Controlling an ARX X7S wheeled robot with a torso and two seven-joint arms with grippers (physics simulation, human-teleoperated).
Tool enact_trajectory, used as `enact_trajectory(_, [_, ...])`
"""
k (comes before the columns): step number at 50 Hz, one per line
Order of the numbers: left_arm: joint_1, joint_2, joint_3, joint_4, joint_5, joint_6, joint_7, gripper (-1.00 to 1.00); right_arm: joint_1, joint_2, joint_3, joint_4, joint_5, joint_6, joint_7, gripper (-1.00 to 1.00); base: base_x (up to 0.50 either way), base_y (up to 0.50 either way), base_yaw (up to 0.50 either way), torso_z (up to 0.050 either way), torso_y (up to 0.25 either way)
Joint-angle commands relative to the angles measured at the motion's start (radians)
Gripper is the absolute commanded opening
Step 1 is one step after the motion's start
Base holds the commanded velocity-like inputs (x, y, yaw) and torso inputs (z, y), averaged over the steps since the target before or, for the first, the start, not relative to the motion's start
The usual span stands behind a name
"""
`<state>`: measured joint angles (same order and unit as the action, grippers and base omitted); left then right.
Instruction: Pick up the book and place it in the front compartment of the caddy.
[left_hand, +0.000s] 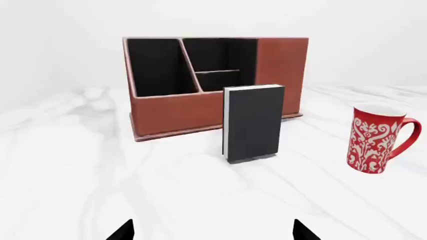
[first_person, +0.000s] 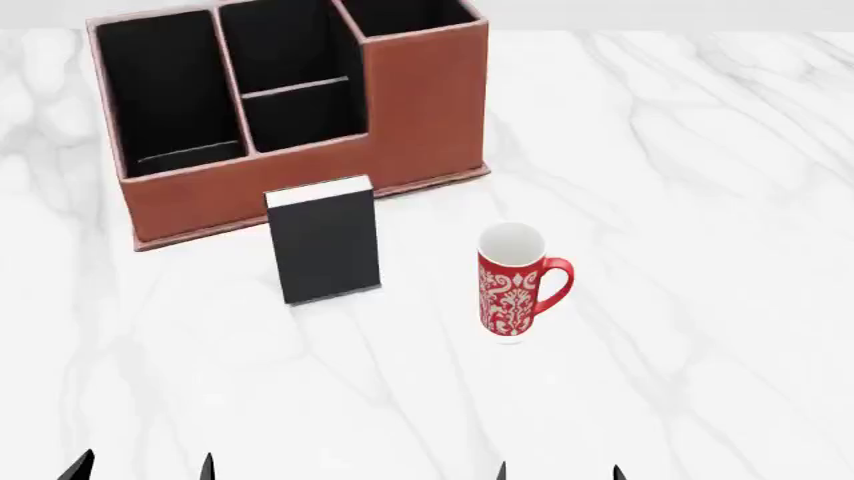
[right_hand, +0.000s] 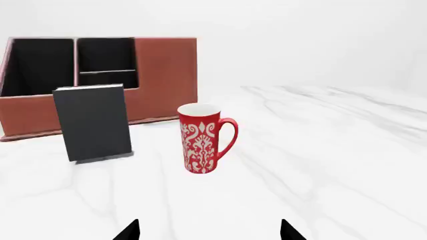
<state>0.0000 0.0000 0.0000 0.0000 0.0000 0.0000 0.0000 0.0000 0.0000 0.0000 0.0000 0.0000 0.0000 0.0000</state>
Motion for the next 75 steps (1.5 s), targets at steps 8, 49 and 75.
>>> enact_trajectory(8, [0.0,-0.048,0.041,0.074,-0.173,-0.171,0.01,1.0,0.002,0.05,-0.072,-0.011,0.018,0.007,0.066,1.0,0.0,0.0,0.0,0.0,0.0])
enact_trajectory(49, [-0.3,-0.146,0.009,0.517,-0.198,-0.688,-0.148,1.0,0.254,0.185,0.016,-0.55,0.342,0.622,0.215,1.0,0.0,0.0,0.0,0.0,0.0])
enact_trajectory(75, [-0.725,-0.189,-0.156,0.891,-0.358,-1.131,-0.188,1.0,0.857,0.295,0.273,-0.96,0.688,1.227,0.34,1.0,0.0,0.0,0.0,0.0,0.0])
